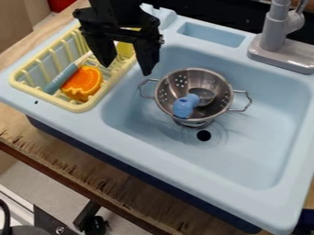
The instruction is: Moved the colander to the top of the sink
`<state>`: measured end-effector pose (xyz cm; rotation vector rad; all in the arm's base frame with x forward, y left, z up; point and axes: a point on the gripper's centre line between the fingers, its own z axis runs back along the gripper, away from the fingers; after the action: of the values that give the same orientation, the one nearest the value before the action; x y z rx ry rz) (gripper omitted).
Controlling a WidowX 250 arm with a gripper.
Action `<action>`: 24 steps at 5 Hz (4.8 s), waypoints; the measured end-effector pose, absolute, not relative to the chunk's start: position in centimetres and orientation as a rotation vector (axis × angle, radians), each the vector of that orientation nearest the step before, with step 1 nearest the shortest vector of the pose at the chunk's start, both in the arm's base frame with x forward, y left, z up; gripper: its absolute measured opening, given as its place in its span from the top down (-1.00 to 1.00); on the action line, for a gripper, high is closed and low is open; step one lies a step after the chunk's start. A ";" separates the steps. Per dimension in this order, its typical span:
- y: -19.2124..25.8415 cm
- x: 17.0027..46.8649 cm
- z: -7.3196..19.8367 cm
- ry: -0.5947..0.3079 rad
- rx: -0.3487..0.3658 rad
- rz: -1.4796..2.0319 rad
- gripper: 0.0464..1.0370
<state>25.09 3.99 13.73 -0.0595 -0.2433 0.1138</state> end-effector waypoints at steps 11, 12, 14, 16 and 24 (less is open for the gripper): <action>-8.4 26.9 8.8 -0.232 0.086 -0.503 -0.92; -8.4 26.8 8.4 -0.238 0.073 -0.477 -0.92; -8.0 26.4 7.2 -0.236 0.111 -0.429 -0.49; -7.6 26.8 6.7 -0.246 0.177 -0.341 0.58; -9.2 25.3 11.4 -0.350 0.337 -0.593 0.97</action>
<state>25.35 -9.18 11.45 0.3370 -0.3504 -0.5930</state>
